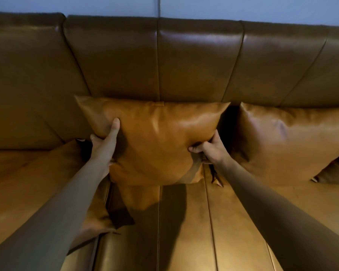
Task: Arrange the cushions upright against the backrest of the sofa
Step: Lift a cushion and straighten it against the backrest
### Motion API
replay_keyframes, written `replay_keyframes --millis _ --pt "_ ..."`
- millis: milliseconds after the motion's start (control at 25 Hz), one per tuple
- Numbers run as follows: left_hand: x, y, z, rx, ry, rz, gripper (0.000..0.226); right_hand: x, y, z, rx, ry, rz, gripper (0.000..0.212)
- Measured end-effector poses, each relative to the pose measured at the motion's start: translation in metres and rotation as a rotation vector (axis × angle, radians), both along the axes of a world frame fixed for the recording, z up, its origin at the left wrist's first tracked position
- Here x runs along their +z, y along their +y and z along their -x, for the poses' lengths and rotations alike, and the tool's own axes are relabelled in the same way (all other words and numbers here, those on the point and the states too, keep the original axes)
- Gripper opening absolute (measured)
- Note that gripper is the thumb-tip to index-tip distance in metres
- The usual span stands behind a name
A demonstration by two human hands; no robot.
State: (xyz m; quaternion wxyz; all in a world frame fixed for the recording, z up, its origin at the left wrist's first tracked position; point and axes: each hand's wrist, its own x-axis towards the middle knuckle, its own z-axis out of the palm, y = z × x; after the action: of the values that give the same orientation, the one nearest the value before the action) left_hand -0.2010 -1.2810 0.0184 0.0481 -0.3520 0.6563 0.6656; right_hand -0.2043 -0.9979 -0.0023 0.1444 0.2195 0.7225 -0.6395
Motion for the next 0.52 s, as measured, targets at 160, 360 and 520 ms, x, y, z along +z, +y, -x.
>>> replay_keyframes --millis 160,360,520 --pt "0.004 -0.004 0.001 -0.01 -0.088 0.069 0.124 0.008 -0.007 -0.01 0.017 0.05 -0.252 0.108" --pt "0.008 -0.001 -0.035 -0.029 -0.002 0.142 0.094 0.032 -0.018 -0.045 0.078 0.093 -0.493 0.099" --pt "0.015 -0.013 -0.066 -0.021 0.003 0.145 0.082 0.055 -0.041 -0.064 0.176 0.177 -0.616 0.088"
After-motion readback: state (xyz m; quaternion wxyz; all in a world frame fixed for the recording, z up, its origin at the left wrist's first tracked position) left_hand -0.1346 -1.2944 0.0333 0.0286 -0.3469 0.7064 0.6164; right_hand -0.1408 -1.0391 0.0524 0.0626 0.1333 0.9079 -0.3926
